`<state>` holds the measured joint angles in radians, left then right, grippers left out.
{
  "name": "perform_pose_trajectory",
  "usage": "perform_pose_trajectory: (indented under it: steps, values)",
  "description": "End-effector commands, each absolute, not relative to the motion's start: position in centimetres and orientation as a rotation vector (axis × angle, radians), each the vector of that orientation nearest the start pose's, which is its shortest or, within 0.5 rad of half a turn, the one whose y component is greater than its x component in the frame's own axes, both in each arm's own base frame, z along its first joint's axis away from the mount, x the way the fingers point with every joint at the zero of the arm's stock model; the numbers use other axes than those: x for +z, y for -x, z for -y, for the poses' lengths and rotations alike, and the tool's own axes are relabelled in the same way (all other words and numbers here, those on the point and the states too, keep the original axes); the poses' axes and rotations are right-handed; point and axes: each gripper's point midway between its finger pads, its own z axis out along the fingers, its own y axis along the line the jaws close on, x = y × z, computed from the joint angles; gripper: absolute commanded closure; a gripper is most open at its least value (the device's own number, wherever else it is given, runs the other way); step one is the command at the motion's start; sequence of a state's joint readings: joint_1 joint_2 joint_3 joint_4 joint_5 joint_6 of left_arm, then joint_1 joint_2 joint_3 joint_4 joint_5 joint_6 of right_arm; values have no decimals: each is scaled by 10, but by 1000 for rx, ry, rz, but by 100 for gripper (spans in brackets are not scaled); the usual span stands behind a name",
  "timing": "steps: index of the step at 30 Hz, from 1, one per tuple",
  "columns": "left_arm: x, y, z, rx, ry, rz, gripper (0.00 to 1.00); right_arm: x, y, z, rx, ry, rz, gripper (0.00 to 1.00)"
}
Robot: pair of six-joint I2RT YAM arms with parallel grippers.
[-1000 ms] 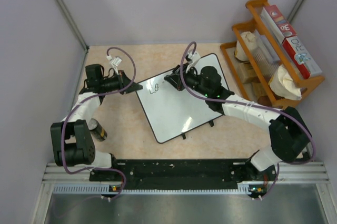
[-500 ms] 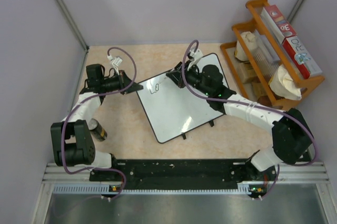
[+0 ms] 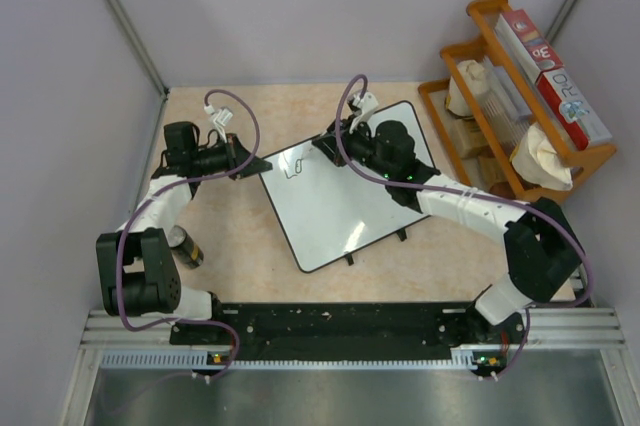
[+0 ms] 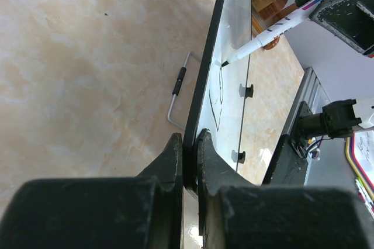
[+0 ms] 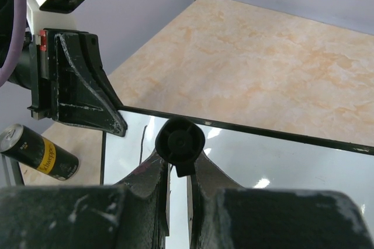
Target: Write a sentence on the whiteboard
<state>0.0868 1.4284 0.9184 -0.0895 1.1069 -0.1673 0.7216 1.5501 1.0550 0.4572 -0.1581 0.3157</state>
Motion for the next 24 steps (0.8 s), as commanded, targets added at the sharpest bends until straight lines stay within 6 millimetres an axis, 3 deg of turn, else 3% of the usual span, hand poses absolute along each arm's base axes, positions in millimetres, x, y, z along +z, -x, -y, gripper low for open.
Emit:
perform_pose_trajectory:
  steps: [1, 11, 24]
  values:
    - [175, -352, 123, -993, -465, -1993, 100, 280, -360, -362, 909, 451, -1580, 100]
    - [176, -351, 124, -990, -465, -1992, 100, 252, -354, -352, 872, 452, -1643, 100]
    - [176, -351, 124, -989, -466, -1993, 100, 235, -342, -341, 856, 458, -1678, 100]
